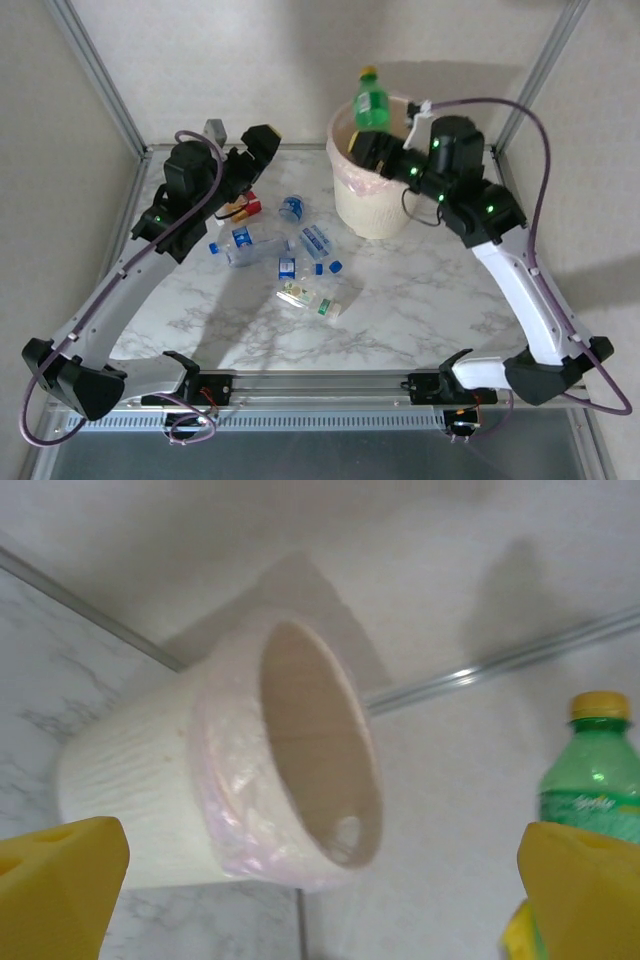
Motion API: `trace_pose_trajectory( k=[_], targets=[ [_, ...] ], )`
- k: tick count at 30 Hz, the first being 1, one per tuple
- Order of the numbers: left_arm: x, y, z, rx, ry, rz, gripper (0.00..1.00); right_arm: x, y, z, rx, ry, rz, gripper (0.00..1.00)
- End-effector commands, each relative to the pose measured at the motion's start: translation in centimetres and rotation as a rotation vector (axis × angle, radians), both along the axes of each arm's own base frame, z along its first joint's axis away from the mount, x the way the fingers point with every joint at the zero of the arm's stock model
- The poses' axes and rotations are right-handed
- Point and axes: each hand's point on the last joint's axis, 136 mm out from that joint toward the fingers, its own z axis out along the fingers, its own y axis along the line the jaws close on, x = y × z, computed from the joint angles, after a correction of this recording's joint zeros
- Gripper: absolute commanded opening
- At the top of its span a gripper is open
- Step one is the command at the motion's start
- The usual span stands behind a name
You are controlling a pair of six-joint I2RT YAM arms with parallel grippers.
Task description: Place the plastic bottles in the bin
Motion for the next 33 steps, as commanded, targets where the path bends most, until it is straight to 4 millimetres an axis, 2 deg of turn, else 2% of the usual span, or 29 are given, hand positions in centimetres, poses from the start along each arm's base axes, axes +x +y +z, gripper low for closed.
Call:
trace_pose_trajectory(
  k=[1, 3, 7, 13, 15, 18, 20, 27, 30, 33],
  targets=[
    [-0.2, 2.6, -0.2, 0.102, -0.001, 0.102, 1.00, 3.1, -2.8, -1.4, -0.097, 0.049, -0.114, 0.53],
    [-0.1, 3.3, -0.9, 0.121, 0.015, 0.126, 1.00, 5.0, -4.5, -2.0, -0.137, 0.071, -0.179, 0.52],
    [0.2, 4.7, -2.5, 0.124, 0.059, 0.163, 1.00, 7.7, -6.6, -4.0, -0.221, 0.108, -0.270, 0.52],
    [0.9, 5.0, -4.8, 0.160, 0.130, 0.149, 1.00, 10.6, -8.3, -8.1, -0.338, 0.177, -0.353, 0.56],
    [1.1, 5.0, -5.4, 0.167, 0.144, 0.150, 1.00, 11.5, -8.9, -9.2, -0.363, 0.197, -0.371, 0.61],
    [1.3, 4.9, -6.2, 0.175, 0.166, 0.145, 1.00, 12.3, -9.6, -9.6, -0.379, 0.206, -0.391, 0.79],
    [1.3, 4.9, -6.8, 0.192, 0.187, 0.142, 1.00, 12.3, -9.7, -9.3, -0.384, 0.198, -0.397, 0.85],
    [1.0, 5.7, -8.4, 0.311, 0.236, 0.146, 0.97, 10.6, -9.7, -7.8, -0.343, 0.174, -0.378, 0.86],
    [0.8, 5.7, -9.7, 0.344, 0.262, 0.136, 0.95, 8.7, -8.4, -6.3, -0.312, 0.132, -0.323, 0.84],
    [0.9, 5.9, -11.1, 0.382, 0.294, 0.135, 0.92, 5.9, -6.4, -5.0, -0.299, 0.078, -0.258, 0.84]
  ],
)
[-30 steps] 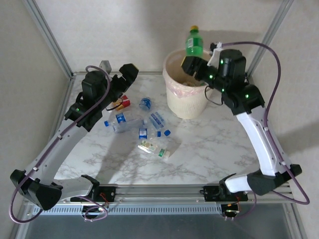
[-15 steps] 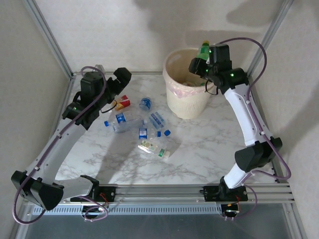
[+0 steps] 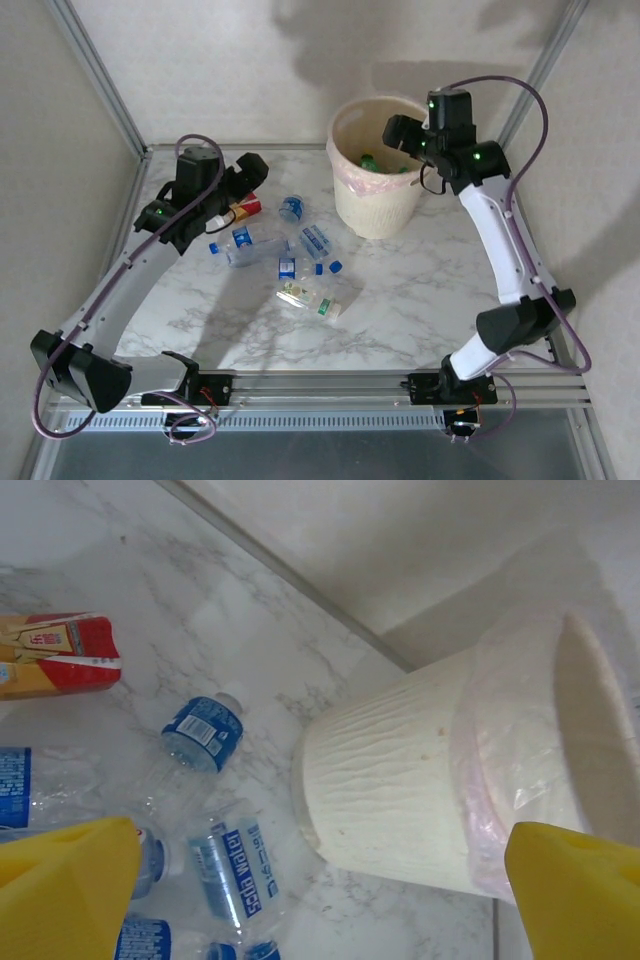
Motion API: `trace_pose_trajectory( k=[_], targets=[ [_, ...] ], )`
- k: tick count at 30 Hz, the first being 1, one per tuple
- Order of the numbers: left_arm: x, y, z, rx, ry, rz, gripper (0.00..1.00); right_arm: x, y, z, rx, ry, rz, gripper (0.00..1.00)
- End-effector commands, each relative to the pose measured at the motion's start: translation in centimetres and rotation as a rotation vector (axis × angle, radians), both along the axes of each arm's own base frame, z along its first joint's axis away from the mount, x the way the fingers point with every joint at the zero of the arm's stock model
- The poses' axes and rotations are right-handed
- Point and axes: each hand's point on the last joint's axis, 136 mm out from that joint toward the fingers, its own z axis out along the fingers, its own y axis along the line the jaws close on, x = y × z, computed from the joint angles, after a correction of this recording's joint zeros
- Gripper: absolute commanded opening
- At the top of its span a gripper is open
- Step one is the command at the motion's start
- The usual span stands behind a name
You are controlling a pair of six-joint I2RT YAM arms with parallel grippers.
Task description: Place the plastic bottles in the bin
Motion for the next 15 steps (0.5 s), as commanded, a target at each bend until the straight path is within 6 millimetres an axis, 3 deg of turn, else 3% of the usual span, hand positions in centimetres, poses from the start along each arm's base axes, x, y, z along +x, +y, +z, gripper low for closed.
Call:
trace_pose_trajectory(
  k=[1, 4, 7, 11, 15],
  targets=[
    [-0.2, 0.9, -2.1, 0.088, 0.057, 0.006, 0.91, -4.1, 2.6, 3.4, 0.041, -0.099, 0.109, 0.84],
    [-0.3, 1.2, -3.3, 0.129, 0.088, 0.000, 0.89, -7.4, 5.3, 3.6, 0.074, -0.130, 0.208, 0.83],
    [-0.6, 1.5, -5.3, 0.155, 0.137, 0.002, 0.85, -10.4, 8.2, 1.7, 0.093, -0.115, 0.305, 0.83],
    [-0.6, 0.7, -7.5, 0.149, 0.200, -0.031, 0.82, -14.0, 11.8, -2.9, 0.051, -0.029, 0.425, 0.87],
    [-0.7, 0.8, -7.6, 0.140, 0.200, -0.023, 0.82, -16.6, 14.6, -8.4, -0.028, 0.067, 0.531, 0.92]
  ],
)
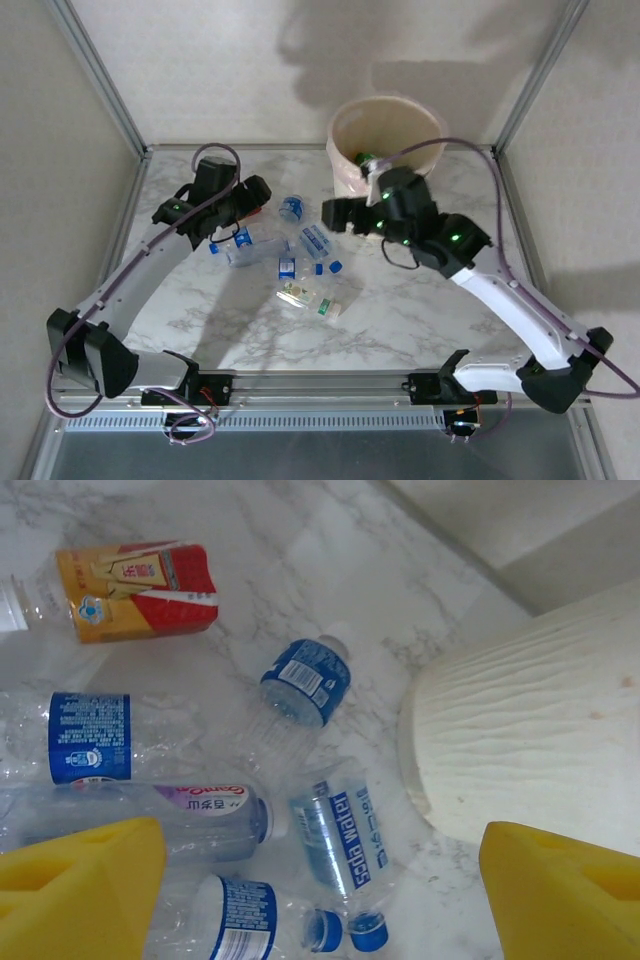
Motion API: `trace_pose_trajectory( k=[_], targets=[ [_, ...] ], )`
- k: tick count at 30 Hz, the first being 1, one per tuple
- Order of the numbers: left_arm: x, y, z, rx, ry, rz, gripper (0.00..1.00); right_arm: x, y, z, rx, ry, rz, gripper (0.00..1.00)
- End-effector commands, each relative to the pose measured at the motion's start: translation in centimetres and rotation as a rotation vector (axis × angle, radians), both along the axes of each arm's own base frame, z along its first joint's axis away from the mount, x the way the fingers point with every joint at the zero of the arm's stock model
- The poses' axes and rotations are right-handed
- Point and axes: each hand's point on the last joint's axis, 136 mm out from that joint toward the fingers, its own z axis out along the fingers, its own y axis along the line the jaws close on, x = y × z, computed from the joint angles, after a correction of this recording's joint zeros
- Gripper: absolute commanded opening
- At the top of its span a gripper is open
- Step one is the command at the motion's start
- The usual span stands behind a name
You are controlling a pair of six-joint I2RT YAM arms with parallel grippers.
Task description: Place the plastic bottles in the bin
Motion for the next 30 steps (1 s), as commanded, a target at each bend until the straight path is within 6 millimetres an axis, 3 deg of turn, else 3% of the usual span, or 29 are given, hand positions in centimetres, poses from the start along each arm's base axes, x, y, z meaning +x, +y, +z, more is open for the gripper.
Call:
trace_pose_trajectory(
  k=[1, 7, 12, 19, 30],
  targets=[
    [-0.6, 0.3, -0.7, -0.002, 0.021, 0.000, 0.82, -1.4, 1.9, -4.5, -0.086, 0.047, 0.070, 0.93],
    [-0.9, -0.4, -1.1, -0.061, 0.026, -0.012, 0.80, -4.3, 3.3, -14.1, -0.281, 0.173, 0.154, 0.94],
    [-1.8, -0.1, -1.6, -0.081, 0.023, 0.002, 0.80, -6.6, 5.1, -18.4, -0.336, 0.203, 0.260, 0.96],
    [-2.4, -0.5, -2.2, -0.129, 0.036, -0.003, 0.80, -7.7, 6.2, -22.9, -0.502, 0.214, 0.313, 0.96],
    [-2.8, -0.6, -1.9, -0.155, 0.028, -0.008, 0.80, -5.4, 7.2, -24.9, -0.643, 0.155, 0.282, 0.97]
  ],
)
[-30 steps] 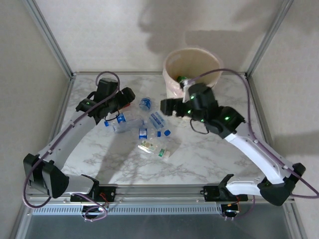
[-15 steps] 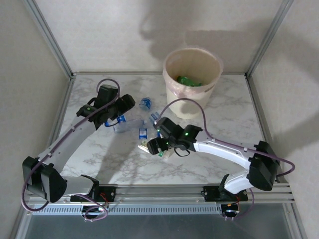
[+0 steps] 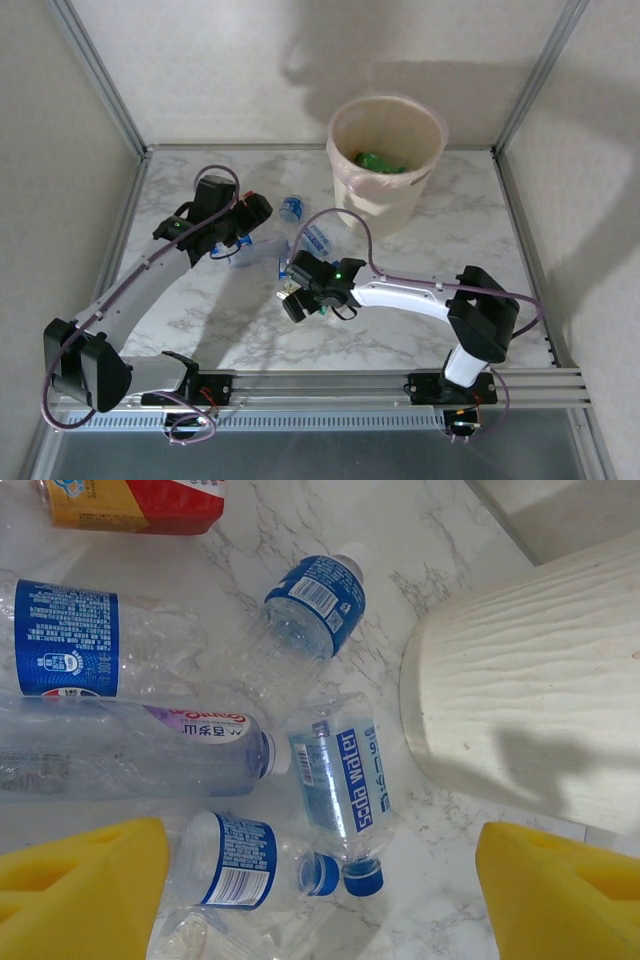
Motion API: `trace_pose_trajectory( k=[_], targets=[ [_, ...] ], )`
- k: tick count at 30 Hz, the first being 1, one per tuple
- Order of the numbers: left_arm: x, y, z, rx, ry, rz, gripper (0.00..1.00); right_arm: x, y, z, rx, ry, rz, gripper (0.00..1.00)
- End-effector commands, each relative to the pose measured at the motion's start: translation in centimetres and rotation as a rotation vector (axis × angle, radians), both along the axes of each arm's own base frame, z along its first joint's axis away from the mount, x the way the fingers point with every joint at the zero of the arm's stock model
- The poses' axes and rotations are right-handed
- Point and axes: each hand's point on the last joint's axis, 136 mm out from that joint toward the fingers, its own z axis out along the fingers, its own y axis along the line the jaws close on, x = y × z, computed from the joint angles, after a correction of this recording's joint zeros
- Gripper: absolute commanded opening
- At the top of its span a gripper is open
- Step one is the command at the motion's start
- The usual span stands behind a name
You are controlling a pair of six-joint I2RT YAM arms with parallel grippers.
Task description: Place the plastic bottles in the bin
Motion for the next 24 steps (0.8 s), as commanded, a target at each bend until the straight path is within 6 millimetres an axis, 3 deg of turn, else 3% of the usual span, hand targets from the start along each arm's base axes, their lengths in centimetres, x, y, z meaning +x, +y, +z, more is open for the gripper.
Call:
trace_pose_trajectory(
  k=[1, 5, 11, 16, 24],
  targets=[
    [-0.2, 0.3, 1.2, -0.032, -0.038, 0.011, 0.80, 0.8, 0.3, -0.4, -0.068, -0.049, 0.026, 0.97],
    [-0.7, 0.3, 0.8, -0.037, -0.026, 0.009, 0.80, 0.2, 0.1, -1.0, -0.091, -0.032, 0.048, 0.95],
    [-1.2, 0.7, 0.9, -0.026, -0.029, 0.015, 0.81, -1.9, -1.8, -1.9, -0.099, 0.019, 0.050, 0.94],
    [-1.2, 0.4, 0.4, -0.058, -0.017, 0.017, 0.80, -2.4, -3.4, -3.4, -0.148, 0.032, 0.038, 0.95],
    [-1.2, 0.3, 0.8, -0.079, -0.024, 0.022, 0.80, -3.2, -3.3, -5.8, -0.157, 0.083, 0.055, 0.89]
  ],
)
